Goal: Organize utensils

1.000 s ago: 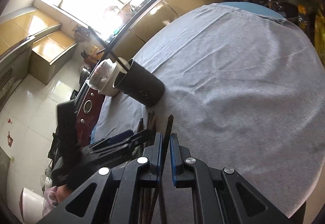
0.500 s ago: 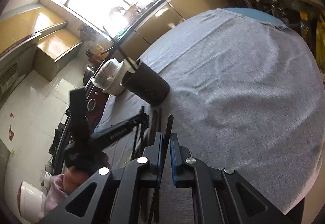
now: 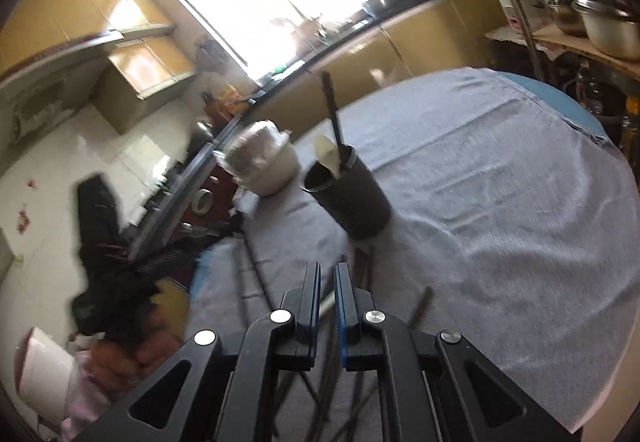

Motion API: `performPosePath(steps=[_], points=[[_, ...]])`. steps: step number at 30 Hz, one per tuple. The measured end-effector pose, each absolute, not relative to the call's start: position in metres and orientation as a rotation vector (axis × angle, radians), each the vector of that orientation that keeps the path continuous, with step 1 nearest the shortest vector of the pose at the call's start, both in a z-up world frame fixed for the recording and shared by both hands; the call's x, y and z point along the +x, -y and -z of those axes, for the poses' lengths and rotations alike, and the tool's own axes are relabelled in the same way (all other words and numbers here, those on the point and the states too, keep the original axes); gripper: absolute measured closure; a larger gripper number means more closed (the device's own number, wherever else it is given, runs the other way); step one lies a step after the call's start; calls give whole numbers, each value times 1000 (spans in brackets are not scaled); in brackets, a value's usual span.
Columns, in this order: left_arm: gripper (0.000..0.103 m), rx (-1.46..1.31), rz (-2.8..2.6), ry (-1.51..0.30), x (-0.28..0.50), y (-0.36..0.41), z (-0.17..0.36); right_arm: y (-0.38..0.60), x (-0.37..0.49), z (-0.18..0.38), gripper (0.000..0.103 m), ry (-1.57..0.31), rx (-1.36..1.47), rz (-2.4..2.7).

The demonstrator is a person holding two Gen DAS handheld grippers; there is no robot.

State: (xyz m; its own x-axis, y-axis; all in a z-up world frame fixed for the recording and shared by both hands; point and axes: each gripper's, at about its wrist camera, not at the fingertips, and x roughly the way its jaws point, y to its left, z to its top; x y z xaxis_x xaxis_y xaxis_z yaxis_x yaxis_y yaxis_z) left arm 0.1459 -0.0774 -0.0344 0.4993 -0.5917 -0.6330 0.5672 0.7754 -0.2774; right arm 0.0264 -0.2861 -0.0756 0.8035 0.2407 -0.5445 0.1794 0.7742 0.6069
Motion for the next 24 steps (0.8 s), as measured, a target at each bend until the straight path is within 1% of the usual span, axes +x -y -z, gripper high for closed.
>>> performPosePath(steps=[4, 6, 7, 8, 15, 16, 18, 20, 22, 24], points=[[95, -33, 711, -750, 138, 70, 31, 302, 38, 108, 92, -792, 795, 20], [95, -31, 723, -742, 136, 68, 30, 304, 48, 120, 82, -876, 769, 67], [95, -29, 731, -739, 135, 67, 29, 305, 53, 125, 73, -916, 761, 76], [95, -27, 735, -737, 134, 66, 28, 305, 58, 130, 70, -949, 759, 82], [95, -4, 828, -677, 119, 57, 14, 288, 87, 160, 69, -1153, 657, 213], [95, 7, 845, -668, 116, 57, 12, 285, 88, 159, 70, -1148, 619, 229], [95, 23, 870, -653, 111, 57, 9, 272, 96, 157, 75, -1165, 487, 267], [95, 32, 889, -636, 105, 56, 5, 263, 101, 157, 92, -1168, 384, 292], [95, 27, 905, -617, 100, 52, 1, 256, 103, 157, 94, -1150, 324, 285], [95, 25, 915, -598, 96, 49, -3, 256, 99, 157, 96, -1125, 323, 264]])
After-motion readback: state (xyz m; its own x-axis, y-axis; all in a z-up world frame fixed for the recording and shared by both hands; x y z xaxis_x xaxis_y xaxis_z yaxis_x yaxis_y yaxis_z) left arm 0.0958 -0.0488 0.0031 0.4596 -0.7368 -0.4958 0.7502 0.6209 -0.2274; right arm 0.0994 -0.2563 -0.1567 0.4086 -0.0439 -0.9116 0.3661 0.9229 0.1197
